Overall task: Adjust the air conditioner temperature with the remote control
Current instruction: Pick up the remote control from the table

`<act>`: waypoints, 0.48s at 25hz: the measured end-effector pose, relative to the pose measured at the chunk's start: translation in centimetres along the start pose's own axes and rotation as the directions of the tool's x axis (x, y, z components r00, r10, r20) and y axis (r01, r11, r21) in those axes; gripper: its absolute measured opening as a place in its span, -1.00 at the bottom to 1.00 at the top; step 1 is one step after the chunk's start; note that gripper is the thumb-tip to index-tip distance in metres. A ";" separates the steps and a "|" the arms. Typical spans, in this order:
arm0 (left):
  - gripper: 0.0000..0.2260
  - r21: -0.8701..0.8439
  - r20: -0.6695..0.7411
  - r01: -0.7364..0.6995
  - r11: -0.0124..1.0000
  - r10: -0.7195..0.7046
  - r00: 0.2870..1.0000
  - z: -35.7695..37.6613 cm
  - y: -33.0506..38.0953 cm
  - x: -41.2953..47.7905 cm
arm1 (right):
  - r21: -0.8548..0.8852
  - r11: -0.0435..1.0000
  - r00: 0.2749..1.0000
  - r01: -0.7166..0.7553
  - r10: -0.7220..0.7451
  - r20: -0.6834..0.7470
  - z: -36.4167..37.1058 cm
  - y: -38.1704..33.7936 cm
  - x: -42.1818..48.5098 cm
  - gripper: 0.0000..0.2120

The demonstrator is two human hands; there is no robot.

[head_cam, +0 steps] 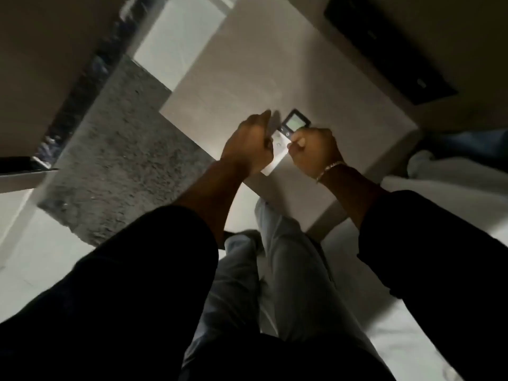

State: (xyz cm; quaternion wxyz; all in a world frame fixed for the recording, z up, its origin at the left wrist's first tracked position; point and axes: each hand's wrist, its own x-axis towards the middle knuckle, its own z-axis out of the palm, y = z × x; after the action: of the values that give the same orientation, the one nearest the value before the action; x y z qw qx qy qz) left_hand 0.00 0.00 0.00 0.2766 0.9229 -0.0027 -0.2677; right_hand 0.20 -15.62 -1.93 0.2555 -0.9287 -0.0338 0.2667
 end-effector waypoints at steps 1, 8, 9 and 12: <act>-0.52 0.025 0.115 -0.050 0.998 0.047 0.992 3.6 0.0 2.7 | 0.011 0.987 0.986 -0.163 0.163 -0.025 1.8 3.2 0.8 -0.63; -0.74 0.018 -0.056 -0.012 1.000 0.013 0.998 4.6 -1.3 7.1 | 0.544 0.697 0.840 -0.468 0.541 0.030 4.9 2.0 3.6 -0.74; -0.75 -0.023 -0.049 0.038 0.999 -0.039 0.998 4.8 -1.1 7.1 | 0.593 0.650 0.825 -0.475 0.564 0.043 5.2 1.8 3.4 -0.71; -0.84 -0.230 -0.059 0.191 0.954 -0.210 0.976 3.9 -0.8 6.8 | 0.577 0.684 0.830 -0.446 0.557 -0.018 5.0 0.5 3.0 -0.61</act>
State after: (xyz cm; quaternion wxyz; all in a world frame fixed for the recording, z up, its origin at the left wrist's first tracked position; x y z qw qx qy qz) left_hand 3.76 -2.31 -6.47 0.3495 0.8918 0.1325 -0.2547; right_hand 0.15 -13.17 -7.27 0.4298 -0.8090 0.3259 0.2335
